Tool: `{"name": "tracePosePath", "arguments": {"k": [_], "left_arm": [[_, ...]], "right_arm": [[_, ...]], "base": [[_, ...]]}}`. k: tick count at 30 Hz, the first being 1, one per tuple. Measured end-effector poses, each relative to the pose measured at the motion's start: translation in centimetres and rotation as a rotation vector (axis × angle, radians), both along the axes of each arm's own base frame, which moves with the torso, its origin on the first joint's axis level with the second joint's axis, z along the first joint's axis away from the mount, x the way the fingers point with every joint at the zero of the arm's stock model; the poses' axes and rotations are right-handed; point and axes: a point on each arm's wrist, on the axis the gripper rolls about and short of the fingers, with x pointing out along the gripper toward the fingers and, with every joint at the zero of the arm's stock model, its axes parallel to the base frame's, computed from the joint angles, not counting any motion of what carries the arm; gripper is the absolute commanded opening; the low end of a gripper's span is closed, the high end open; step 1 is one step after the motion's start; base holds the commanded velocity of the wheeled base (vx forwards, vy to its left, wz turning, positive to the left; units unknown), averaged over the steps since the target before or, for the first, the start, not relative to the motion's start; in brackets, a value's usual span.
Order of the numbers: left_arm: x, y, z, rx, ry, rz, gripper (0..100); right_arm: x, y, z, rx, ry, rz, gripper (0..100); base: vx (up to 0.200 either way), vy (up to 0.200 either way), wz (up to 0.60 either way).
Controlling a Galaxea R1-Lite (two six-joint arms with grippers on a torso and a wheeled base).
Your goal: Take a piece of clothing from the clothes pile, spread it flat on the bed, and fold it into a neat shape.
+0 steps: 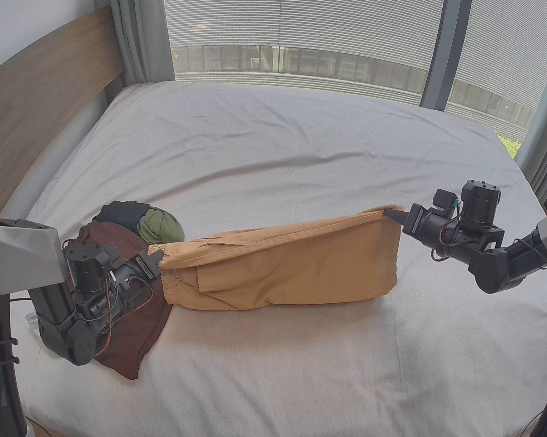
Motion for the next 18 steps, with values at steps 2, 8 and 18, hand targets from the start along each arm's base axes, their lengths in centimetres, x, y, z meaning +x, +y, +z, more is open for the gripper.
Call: {"name": "tracePosePath", "arguments": {"k": [2,8,18], "left_arm": [[0.4,0.0,-0.2,0.001,-0.004,0.009,0],[1.2,-0.2,-0.9,0.002,-0.005,0.019,0],[2.6,-0.2,-1.5,-0.001,-0.02,0.04,0]], "right_arm": [[0.5,0.1,0.0,0.0,-0.004,0.001,0],[1.8,0.5,-0.5,-0.005,0.013,-0.001,0],[4.0,0.8,-1.2,-0.006,0.009,-0.005,0]], "base": [[0.0,0.0,0.0],[0.0,0.0,0.0],[0.0,0.0,0.0]]}}
